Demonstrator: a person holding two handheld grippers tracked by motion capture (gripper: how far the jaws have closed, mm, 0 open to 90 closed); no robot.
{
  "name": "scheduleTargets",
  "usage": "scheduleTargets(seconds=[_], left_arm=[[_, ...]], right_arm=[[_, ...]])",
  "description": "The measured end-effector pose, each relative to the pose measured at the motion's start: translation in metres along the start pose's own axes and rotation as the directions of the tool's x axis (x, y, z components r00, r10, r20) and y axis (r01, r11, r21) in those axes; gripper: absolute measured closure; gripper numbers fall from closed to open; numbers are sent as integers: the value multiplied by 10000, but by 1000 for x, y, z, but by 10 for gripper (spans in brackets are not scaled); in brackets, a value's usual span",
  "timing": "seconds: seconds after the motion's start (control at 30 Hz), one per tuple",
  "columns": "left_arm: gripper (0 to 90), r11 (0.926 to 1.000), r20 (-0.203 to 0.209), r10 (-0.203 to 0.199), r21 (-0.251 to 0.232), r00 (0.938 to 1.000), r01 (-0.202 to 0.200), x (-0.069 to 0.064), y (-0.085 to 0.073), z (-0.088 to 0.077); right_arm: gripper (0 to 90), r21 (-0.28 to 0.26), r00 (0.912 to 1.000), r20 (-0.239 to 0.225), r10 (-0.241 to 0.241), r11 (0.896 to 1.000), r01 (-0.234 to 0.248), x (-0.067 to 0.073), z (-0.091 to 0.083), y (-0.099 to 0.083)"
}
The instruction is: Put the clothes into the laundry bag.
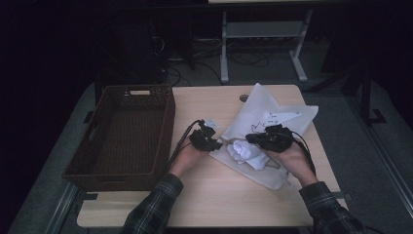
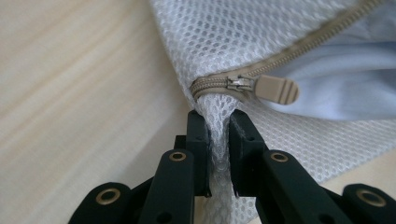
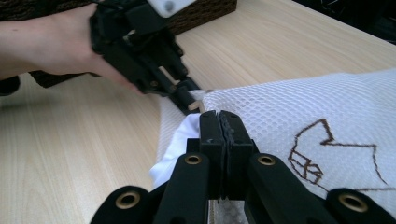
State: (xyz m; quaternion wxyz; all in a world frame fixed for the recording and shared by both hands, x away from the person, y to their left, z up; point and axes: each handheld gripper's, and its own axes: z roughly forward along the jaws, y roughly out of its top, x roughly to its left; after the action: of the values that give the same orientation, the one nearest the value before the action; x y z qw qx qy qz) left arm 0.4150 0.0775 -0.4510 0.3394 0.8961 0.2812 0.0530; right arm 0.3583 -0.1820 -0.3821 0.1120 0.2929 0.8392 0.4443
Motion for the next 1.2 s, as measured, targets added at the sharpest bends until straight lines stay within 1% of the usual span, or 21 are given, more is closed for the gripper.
scheduleTargets(seconds=[0.1,0.17,0.23,0.37,0.4,0.43,0.47,0.5,0.53,0.57,0.6,0.67,0.77,0.83,0.87,0.93,1.03,1.07,1.1,1.13,1.2], left_arm=[[801,9999,221,-119,86,9997,117,-7,-6,-5],[801,9998,333,-207,28,9992,206,-12,-9,-8],[801,9999,433,-157,21,9989,156,-17,-14,-11],[809,9988,626,-378,-286,9973,397,-27,-25,-17],[813,9979,703,-474,-414,9964,504,-29,-28,-19],[816,9969,799,-543,-527,9953,586,-30,-30,-21],[817,9958,863,-608,-636,9944,664,-32,-32,-23],[820,9948,906,-636,-738,9939,704,-34,-34,-24],[821,9949,933,-604,-756,9938,675,-36,-35,-25],[821,9951,917,-566,-754,9942,636,-37,-35,-25],[821,9957,913,-493,-737,9946,562,-38,-36,-26],[821,9955,924,-468,-775,9946,541,-39,-35,-26],[821,9960,946,-448,-722,9945,517,-38,-36,-26],[821,9958,949,-475,-732,9944,546,-38,-36,-26],[821,9958,938,-477,-735,9945,547,-38,-36,-26],[820,9958,906,-488,-724,9947,554,-38,-37,-26],[819,9961,831,-470,-709,9954,529,-39,-37,-26],[819,9961,827,-475,-698,9954,533,-39,-37,-26],[819,9962,835,-473,-696,9954,532,-40,-37,-26],[819,9962,836,-451,-706,9955,511,-40,-38,-27],[819,9962,859,-447,-710,9953,509,-40,-38,-27]], right_arm=[[884,7,10000,56,40,10000,-40,-1,0,0],[884,-4,10000,92,25,10000,-25,-2,0,-1],[884,3,9999,113,24,10000,-24,-2,0,-1],[865,-47,9999,99,38,10000,-37,-2,0,-2],[828,-85,9999,123,74,9999,-73,-2,-2,-3],[773,-187,9997,170,163,9997,-160,-1,-5,-4],[745,-258,9996,147,255,9994,-251,-2,-9,-6],[695,-246,9993,125,354,9991,-351,-3,-14,-9],[634,-184,9987,232,456,9988,-452,-4,-20,-13],[611,-156,9974,472,540,9985,-533,-4,-28,-20],[593,-131,9965,599,591,9982,-585,-5,-34,-25],[531,-71,9917,994,821,9966,-818,-6,-51,-41],[471,58,9842,1340,1162,9930,-1180,-7,-68,-65],[446,358,9763,1618,1439,9878,-1515,-7,-77,-86],[446,494,9743,1675,1504,9858,-1607,-7,-79,-93],[446,932,9688,1667,1832,9753,-2004,-5,-81,-113],[437,1397,9616,1802,2069,9623,-2332,-1,-80,-125],[437,1464,9580,1798,2235,9569,-2507,1,-80,-129],[428,1599,9539,1908,2315,9515,-2629,4,-79,-132],[448,1806,9524,2156,2157,9497,-2559,5,-78,-134],[589,2063,9508,2316,2056,9448,-2545,5,-75,-137]])
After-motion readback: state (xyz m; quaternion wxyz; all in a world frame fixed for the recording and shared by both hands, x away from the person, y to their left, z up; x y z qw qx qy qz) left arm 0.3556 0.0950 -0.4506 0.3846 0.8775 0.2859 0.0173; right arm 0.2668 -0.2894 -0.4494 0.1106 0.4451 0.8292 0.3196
